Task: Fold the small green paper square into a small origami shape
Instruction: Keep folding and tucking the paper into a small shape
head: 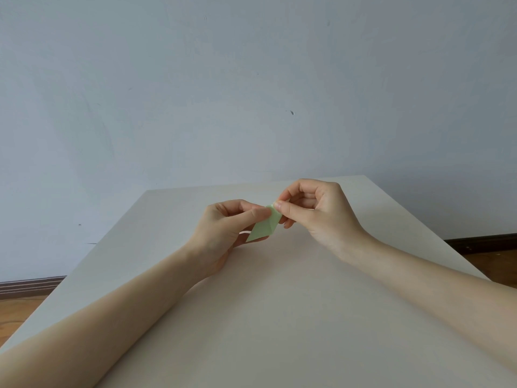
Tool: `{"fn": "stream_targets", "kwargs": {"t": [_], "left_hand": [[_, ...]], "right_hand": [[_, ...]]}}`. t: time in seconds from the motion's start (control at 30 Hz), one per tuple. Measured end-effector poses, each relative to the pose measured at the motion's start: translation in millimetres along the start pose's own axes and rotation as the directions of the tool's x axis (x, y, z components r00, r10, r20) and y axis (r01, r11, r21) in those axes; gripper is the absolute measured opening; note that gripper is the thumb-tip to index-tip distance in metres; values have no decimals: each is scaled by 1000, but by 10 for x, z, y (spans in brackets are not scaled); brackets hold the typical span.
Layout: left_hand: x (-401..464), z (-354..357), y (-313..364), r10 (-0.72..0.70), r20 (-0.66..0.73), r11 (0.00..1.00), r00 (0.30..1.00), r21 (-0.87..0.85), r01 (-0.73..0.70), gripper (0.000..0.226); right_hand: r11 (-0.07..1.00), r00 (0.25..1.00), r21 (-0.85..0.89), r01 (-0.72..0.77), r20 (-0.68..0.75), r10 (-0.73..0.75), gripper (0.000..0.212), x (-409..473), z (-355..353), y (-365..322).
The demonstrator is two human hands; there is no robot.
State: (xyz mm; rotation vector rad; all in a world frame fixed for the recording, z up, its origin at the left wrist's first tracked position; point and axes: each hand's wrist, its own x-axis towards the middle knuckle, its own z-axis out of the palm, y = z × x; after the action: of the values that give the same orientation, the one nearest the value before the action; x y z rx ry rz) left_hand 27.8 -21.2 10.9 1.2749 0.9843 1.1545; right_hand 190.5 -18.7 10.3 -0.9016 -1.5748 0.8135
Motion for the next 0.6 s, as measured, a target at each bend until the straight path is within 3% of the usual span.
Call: {"fn": "stream_targets", "kwargs": {"t": [0.33, 0.6], "left_hand": [[-3, 0, 24, -21, -5, 999, 1000, -46, 21, 13], [-16, 18, 35, -4, -45, 992, 999, -129, -2, 19]], "right_hand": [[998, 1000, 55, -10, 30, 9, 11, -12, 5, -46], [989, 995, 116, -91, 48, 86, 38, -36, 43, -67]]}}
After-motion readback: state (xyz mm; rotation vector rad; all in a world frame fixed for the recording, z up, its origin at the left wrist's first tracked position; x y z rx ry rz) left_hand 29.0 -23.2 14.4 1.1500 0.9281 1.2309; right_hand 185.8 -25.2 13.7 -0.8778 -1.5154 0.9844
